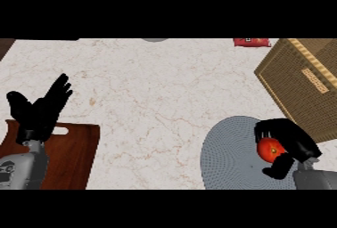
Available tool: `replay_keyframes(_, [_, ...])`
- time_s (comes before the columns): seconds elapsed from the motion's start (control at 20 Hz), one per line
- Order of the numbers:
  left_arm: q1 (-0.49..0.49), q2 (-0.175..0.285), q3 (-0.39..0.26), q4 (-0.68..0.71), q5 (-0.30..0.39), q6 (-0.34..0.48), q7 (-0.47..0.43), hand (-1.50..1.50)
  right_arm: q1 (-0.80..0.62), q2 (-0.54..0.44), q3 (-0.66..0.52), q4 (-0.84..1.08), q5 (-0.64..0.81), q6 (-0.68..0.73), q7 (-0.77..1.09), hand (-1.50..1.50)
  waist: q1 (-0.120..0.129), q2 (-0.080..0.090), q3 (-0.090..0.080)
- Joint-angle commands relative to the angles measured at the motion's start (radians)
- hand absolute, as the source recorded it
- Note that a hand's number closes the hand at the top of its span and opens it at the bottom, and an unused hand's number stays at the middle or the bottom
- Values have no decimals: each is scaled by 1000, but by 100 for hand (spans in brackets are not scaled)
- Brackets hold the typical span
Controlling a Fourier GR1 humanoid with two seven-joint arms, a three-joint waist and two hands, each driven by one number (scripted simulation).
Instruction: Pick the tomato from the placemat and place it in the basket
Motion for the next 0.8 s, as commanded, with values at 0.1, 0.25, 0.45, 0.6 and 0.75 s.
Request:
replay_keyframes(0.1, [-19,-10,-15,-2,1,-7,-5,0,-132,231,-131,39,50,-141,434,150,42,20,14])
replay_keyframes(0.25, [-24,0,-21,4,-8,-14,-8,0,-216,234,-146,50,22,-247,601,150,79,22,20])
replay_keyframes(0.45, [-56,-26,-56,9,-12,-22,1,0,-398,238,-135,53,-31,-470,750,150,121,22,23])
replay_keyframes(0.6, [-79,-25,-52,25,-7,-27,-8,0,-538,239,-101,55,22,-650,843,150,136,22,18])
replay_keyframes(0.75, [-86,-29,-67,36,-10,-35,16,0,-661,239,-40,121,148,-775,993,150,135,18,16])
